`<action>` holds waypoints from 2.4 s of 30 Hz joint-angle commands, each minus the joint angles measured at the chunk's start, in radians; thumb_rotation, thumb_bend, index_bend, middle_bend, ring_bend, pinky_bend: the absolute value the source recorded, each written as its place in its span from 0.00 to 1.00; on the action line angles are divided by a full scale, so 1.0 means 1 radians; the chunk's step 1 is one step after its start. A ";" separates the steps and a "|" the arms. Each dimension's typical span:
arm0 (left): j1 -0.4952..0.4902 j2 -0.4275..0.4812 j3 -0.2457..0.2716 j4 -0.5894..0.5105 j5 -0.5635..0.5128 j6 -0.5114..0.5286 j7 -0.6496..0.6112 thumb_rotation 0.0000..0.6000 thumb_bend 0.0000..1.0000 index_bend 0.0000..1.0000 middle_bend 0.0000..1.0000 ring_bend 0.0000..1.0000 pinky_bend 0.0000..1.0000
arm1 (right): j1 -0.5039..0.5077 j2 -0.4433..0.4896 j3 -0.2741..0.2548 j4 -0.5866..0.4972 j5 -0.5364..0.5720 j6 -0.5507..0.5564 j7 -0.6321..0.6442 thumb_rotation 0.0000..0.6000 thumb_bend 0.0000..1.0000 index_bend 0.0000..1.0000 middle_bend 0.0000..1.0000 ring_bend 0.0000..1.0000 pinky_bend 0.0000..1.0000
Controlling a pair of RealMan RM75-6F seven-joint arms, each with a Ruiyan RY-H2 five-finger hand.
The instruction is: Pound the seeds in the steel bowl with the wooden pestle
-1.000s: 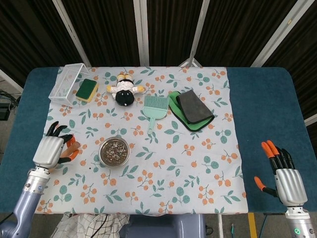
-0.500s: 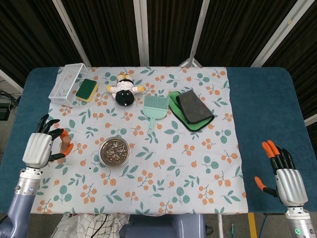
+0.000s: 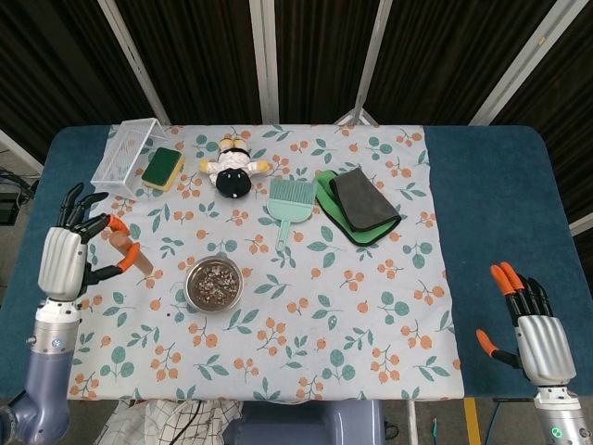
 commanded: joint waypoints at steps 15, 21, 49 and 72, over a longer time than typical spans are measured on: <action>-0.121 -0.260 -0.032 0.143 -0.015 -0.033 -0.118 1.00 0.91 0.61 0.72 0.20 0.03 | -0.002 -0.003 -0.002 0.008 0.003 -0.002 0.012 1.00 0.32 0.00 0.00 0.00 0.00; -0.120 -0.315 -0.013 0.223 -0.004 -0.014 -0.195 1.00 0.91 0.61 0.72 0.20 0.03 | -0.003 -0.005 -0.004 0.011 0.000 -0.002 0.012 1.00 0.32 0.00 0.00 0.00 0.00; -0.094 -0.387 0.061 0.393 0.041 0.013 -0.310 1.00 0.91 0.61 0.72 0.20 0.03 | 0.000 -0.005 0.000 0.007 0.006 -0.007 0.004 1.00 0.32 0.00 0.00 0.00 0.00; -0.106 -0.378 0.059 0.381 0.066 0.022 -0.298 1.00 0.91 0.61 0.72 0.20 0.03 | 0.000 -0.004 0.001 0.006 0.006 -0.007 0.005 1.00 0.32 0.00 0.00 0.00 0.00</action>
